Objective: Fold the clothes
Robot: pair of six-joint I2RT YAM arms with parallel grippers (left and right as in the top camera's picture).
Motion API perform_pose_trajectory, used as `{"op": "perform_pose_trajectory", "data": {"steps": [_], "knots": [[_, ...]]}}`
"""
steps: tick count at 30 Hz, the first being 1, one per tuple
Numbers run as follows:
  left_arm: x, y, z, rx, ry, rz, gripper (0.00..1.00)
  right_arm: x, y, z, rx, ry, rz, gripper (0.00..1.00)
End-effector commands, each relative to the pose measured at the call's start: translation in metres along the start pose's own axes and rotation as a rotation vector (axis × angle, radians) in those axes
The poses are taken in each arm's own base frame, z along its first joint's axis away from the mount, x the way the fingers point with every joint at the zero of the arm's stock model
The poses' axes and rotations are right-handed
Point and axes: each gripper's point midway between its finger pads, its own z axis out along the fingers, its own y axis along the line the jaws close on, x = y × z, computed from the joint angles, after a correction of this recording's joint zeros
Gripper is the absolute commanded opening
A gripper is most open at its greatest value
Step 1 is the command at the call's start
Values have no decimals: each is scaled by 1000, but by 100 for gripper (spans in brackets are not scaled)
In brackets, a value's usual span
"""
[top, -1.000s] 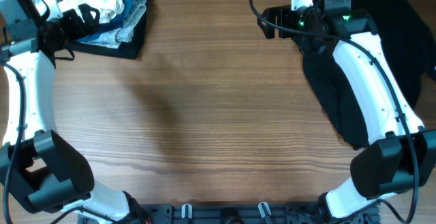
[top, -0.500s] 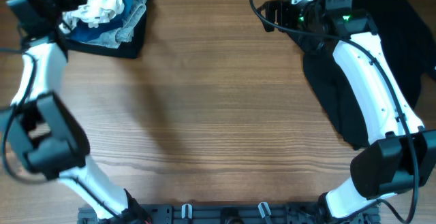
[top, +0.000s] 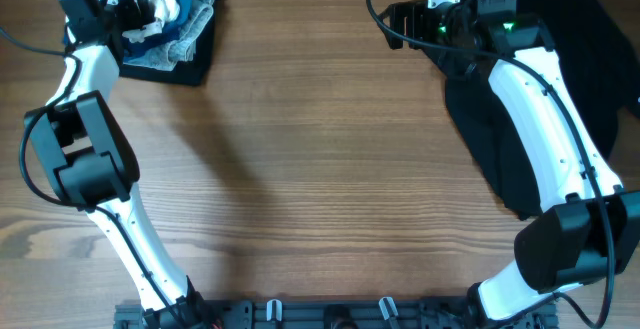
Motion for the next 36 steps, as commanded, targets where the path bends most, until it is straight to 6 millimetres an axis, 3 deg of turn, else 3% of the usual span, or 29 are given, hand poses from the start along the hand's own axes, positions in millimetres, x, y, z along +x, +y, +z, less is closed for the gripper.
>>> {"op": "perform_pose_trajectory", "data": {"steps": [1, 3, 5, 6, 8, 10, 11, 13, 15, 18, 23, 34, 36], "knots": [[11, 11, -13, -11, 116, -44, 100, 1, -3, 5, 6, -2, -45, 100], [-40, 7, -42, -13, 66, -33, 100, -10, -3, 3, 14, -44, -66, 100], [-98, -1, -94, -14, 21, -24, 100, -32, -6, -9, 50, -125, -87, 100], [-111, -4, -113, -14, 16, -23, 100, -42, -7, -18, 76, -165, -97, 100], [-135, -17, -171, -10, 18, -30, 100, -68, -13, -48, 161, -272, -113, 100], [-138, -36, -230, 3, 67, -36, 100, -89, -20, -88, 269, -371, -113, 100], [-135, -43, -250, 10, 90, -38, 100, -95, -24, -108, 325, -408, -106, 100], [-117, -66, -310, 29, 180, -63, 100, -100, -34, -150, 448, -466, -84, 100], [-103, -78, -347, 41, 236, -66, 100, -95, -35, -162, 475, -455, -77, 100], [-77, -89, -407, 44, 311, -78, 100, -76, -37, -155, 475, -372, -72, 100], [-70, -96, -450, 43, 288, -73, 100, -66, -28, -134, 382, -320, -43, 100], [-70, -99, -465, 50, 265, -69, 100, -65, -28, -133, 382, -318, -43, 100], [-82, -108, -467, 95, 172, -57, 100, -65, -28, -133, 382, -318, -44, 100]]}}
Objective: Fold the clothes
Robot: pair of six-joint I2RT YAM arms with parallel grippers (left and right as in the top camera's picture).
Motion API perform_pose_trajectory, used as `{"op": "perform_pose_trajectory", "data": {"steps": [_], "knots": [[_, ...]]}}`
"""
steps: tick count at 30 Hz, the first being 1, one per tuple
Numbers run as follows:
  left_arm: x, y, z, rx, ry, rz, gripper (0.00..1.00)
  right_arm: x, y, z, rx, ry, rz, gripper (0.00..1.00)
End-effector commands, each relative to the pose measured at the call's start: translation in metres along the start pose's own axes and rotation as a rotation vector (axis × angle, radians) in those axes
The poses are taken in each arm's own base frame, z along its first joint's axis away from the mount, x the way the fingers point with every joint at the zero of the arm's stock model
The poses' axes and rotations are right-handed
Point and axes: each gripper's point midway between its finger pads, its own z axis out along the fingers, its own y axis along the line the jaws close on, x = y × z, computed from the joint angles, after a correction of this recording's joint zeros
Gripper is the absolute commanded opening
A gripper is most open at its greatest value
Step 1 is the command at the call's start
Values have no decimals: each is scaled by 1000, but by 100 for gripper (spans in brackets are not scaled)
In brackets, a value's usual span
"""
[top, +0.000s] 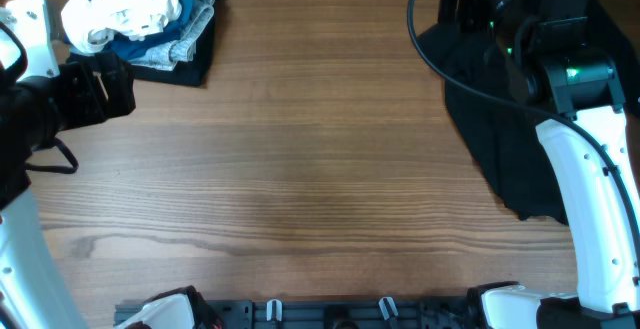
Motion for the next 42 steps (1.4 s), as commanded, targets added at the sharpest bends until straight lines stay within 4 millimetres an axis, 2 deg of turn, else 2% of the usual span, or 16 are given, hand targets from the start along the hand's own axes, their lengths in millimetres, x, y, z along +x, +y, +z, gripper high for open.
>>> {"op": "perform_pose_trajectory", "data": {"steps": [1, 2, 5, 9, 14, 17, 25, 30, 36, 42], "knots": [[-14, -15, -12, 75, -164, 26, 100, 3, 3, 4, -15, 10, 12, 100], [-19, -20, -11, 103, -247, 49, 100, 3, 3, 4, -15, 10, 13, 100], [-6, -23, 7, 122, -439, 108, 100, 3, 3, 4, -15, 10, 12, 100], [50, -19, 43, 139, -655, 119, 100, 3, 3, 4, -15, 10, 13, 100], [127, 6, 88, 112, -869, -6, 100, 3, 3, 4, -15, 10, 12, 100], [144, 11, 100, 100, -886, -8, 100, 3, 3, 4, -15, 10, 13, 100], [173, 16, 126, 70, -755, -6, 100, 3, 3, 4, -15, 10, 13, 100], [188, 15, 138, 79, -749, -1, 100, 3, 3, 4, -15, 10, 12, 100], [190, 3, 139, 117, -744, 21, 100, 3, 3, 4, -15, 10, 13, 100], [190, 3, 139, 117, -741, 21, 100, 3, 3, 4, -15, 10, 12, 100]]}}
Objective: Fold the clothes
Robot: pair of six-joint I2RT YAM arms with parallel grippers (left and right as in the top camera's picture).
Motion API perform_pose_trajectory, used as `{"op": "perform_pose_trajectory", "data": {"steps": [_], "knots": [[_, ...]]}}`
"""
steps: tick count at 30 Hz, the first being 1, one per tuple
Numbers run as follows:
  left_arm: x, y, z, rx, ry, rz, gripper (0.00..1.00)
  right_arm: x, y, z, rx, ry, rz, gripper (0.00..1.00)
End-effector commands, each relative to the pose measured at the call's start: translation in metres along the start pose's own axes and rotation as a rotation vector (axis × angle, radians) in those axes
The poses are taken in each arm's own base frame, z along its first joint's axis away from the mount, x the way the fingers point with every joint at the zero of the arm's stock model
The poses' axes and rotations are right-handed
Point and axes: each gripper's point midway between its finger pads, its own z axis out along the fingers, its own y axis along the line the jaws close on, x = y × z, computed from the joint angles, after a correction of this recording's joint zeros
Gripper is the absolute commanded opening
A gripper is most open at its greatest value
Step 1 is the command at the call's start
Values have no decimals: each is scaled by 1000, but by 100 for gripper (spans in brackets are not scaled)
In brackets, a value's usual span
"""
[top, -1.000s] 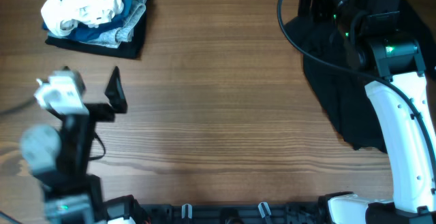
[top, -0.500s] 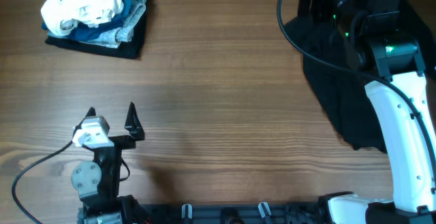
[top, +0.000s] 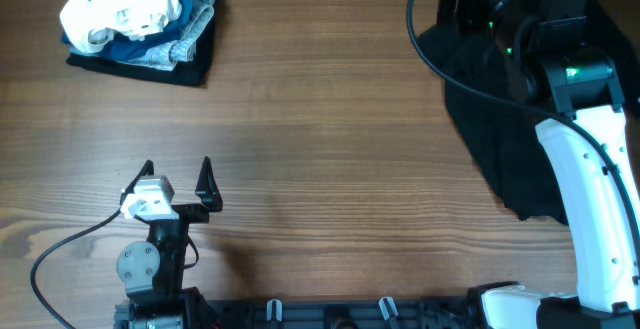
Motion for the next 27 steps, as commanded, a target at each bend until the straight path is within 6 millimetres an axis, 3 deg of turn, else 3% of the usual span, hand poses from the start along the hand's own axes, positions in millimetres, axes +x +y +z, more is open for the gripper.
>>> {"op": "perform_pose_trajectory", "data": {"steps": [1, 6, 15, 18, 23, 27], "knots": [[3, 2, 0, -9, 0, 8, 100, 2, 1, 3, -5, 6, 12, 100], [3, 2, 0, -9, 0, 8, 100, 2, 1, 3, -5, 6, 12, 100], [3, 2, 0, -9, 0, 8, 100, 27, -4, 5, -3, 105, -2, 100], [3, 2, 0, -9, 0, 8, 100, 22, -5, 5, -3, 83, -1, 100], [3, 2, 0, -9, 0, 8, 100, 27, 6, -23, -66, -36, 10, 100], [3, 2, 0, -9, 0, 8, 100, 74, 9, -55, -91, -242, 69, 100]]}}
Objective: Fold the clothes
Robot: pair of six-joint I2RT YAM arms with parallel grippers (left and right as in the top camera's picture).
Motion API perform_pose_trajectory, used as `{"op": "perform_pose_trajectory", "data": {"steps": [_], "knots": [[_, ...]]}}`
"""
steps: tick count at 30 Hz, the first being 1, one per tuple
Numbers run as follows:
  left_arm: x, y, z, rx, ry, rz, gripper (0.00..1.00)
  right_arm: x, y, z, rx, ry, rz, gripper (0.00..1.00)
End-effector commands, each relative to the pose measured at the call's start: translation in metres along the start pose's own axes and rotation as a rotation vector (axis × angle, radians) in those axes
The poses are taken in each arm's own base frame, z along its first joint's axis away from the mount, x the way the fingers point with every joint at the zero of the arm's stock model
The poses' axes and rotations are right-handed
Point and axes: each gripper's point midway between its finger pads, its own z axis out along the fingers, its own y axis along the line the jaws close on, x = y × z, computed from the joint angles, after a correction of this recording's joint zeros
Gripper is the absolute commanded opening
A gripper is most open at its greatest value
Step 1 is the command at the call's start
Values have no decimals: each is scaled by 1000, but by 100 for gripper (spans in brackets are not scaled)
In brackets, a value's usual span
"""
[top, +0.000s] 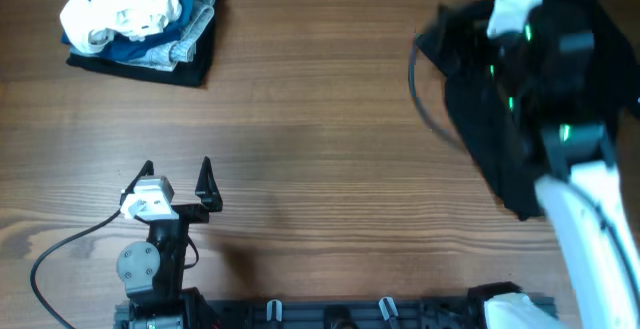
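Observation:
A black garment [497, 159] lies spread at the right of the table. My right arm [540, 79] is over it, blurred by motion. Its gripper [452, 44] is a dark blur against the cloth, so how the fingers stand does not show. At the far left corner sits a pile of clothes [140, 19]: a bunched white piece on top of blue, grey and black ones. My left gripper [177, 174] is low at the front left, open, with nothing between its two dark fingertips.
A wooden table [320, 139] fills the view. A black rail [330, 314] with clips runs along the front edge. The left arm's cable [70, 244] loops over the front left of the table.
My right arm has shifted nearer over the black garment and is now blurred. The left gripper, the pile and the garment's lower edge lie as before.
At first my left gripper was at the pile with the white piece, and the right was at the black garment's far edge. Then the left arm was off the pile with the white piece on top. Later it rested open at the front left. Now the right arm moves.

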Motion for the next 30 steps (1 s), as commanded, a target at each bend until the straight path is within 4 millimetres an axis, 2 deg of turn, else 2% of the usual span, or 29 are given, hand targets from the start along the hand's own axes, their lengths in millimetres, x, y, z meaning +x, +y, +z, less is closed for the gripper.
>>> {"op": "perform_pose_trajectory", "data": {"steps": [1, 5, 9, 11, 13, 18, 21, 30], "knots": [[3, 2, 0, -9, 1, 8, 100, 49, 6, -41, -37, -94, 56, 100], [3, 2, 0, -9, 1, 8, 100, 100, 6, -63, -41, -146, 108, 100], [3, 2, 0, -9, 1, 8, 100, 166, 6, -82, -40, -151, 156, 100], [3, 2, 0, -9, 1, 8, 100, 192, 0, -91, -21, -172, 160, 100], [3, 2, 0, -9, 1, 8, 100, 208, -4, -97, -18, -192, 161, 100], [3, 2, 0, -9, 1, 8, 100, 222, -15, -107, 24, -226, 166, 100], [3, 2, 0, -9, 1, 8, 100, 211, -16, -112, 30, -276, 136, 100], [3, 2, 0, -9, 1, 8, 100, 213, -16, -111, 30, -267, 140, 100]]}}
